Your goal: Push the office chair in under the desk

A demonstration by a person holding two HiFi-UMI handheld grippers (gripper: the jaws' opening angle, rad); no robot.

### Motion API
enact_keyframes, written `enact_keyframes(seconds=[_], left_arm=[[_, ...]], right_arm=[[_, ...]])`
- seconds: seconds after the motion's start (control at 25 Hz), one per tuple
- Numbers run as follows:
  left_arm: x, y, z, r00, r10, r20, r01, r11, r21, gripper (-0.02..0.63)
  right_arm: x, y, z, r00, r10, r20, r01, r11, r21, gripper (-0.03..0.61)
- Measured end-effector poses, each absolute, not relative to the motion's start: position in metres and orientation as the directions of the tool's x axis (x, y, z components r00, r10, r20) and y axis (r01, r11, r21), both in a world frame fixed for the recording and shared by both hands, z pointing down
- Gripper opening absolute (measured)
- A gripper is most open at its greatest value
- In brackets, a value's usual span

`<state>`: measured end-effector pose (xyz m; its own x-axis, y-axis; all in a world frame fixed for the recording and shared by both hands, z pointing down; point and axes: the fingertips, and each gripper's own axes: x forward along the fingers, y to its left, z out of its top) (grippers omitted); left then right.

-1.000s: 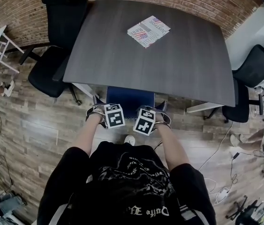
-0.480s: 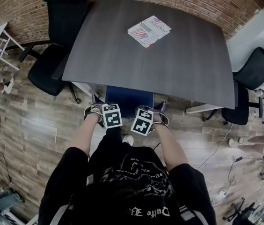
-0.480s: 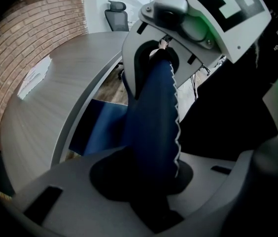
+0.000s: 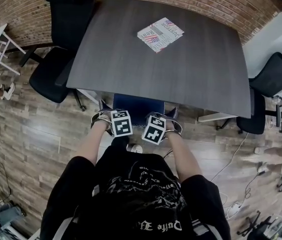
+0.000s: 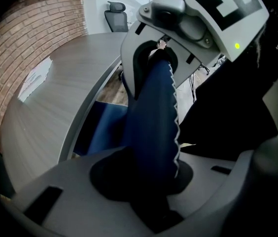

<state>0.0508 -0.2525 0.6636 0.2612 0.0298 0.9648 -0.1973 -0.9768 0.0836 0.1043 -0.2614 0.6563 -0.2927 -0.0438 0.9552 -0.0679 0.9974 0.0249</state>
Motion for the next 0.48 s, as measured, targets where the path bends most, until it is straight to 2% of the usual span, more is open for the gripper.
enact_keyframes(seconds=[0.48], left_arm=[[0.0446,-0.2594,0.6656,0.261,0.024,0.965,-0.174,-0.982,0.071,0.1]], right_arm=[[0.0986,-0.2672,0.6586,-0.291,-0.057,0.955,-0.088,0.996,0.033,0.092]])
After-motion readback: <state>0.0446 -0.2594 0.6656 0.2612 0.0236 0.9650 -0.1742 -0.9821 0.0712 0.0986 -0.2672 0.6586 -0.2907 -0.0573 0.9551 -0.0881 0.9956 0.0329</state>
